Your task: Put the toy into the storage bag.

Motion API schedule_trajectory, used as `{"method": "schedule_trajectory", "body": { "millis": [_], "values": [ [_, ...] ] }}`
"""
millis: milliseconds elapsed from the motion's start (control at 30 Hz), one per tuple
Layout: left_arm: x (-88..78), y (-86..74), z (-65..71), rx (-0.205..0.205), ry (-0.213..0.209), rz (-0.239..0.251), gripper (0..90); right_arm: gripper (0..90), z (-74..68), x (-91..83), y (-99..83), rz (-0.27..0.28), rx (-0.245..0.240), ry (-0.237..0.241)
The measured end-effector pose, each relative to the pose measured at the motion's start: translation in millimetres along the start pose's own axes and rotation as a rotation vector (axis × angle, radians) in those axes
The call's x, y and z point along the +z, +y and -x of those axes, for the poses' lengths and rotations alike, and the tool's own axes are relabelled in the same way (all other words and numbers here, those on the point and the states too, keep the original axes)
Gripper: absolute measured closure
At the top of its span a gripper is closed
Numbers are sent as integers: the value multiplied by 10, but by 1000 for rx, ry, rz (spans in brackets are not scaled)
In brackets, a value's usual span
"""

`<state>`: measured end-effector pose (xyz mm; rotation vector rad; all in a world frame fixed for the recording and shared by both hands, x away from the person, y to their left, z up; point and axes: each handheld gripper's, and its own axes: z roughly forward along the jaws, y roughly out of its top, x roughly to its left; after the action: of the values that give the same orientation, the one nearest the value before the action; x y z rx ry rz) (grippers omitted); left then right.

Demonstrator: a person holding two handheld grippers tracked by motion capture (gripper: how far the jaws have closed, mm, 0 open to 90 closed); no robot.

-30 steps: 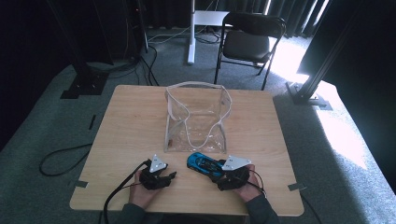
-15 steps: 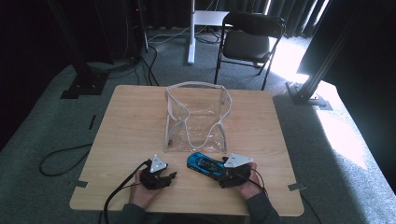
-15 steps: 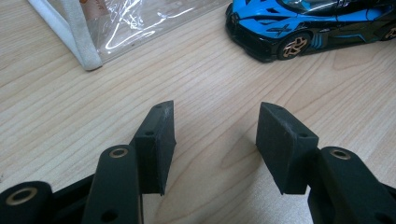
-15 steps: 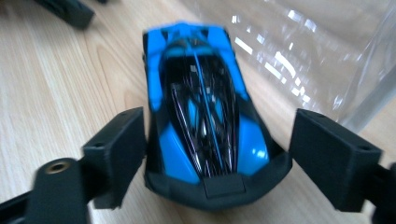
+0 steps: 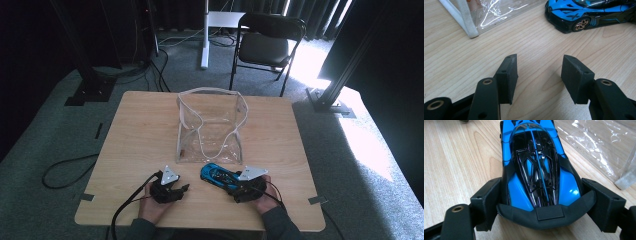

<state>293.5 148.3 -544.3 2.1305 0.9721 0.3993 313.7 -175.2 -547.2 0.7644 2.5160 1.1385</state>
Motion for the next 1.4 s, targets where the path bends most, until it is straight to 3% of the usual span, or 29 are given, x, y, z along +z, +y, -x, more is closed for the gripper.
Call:
{"method": "schedule_trajectory", "body": {
  "millis": [300,733,1167,1200,1300,1400],
  "values": [
    [1,1,6,3,4,-1,475,238,-34,-109,39,47,-3,-4],
    [6,1,19,7,12,1,474,238,11,-63,-49,30,30,23],
    [7,2,22,10,14,0,474,239,-30,-64,-42,15,-12,-8],
    [7,2,26,13,15,-1,474,243,-37,-81,-34,19,-7,2],
    [12,3,38,20,23,-1,472,245,-89,-141,14,41,-32,-26],
    [11,3,36,18,21,-1,472,246,-92,-224,71,92,-24,-43]
  ]
}}
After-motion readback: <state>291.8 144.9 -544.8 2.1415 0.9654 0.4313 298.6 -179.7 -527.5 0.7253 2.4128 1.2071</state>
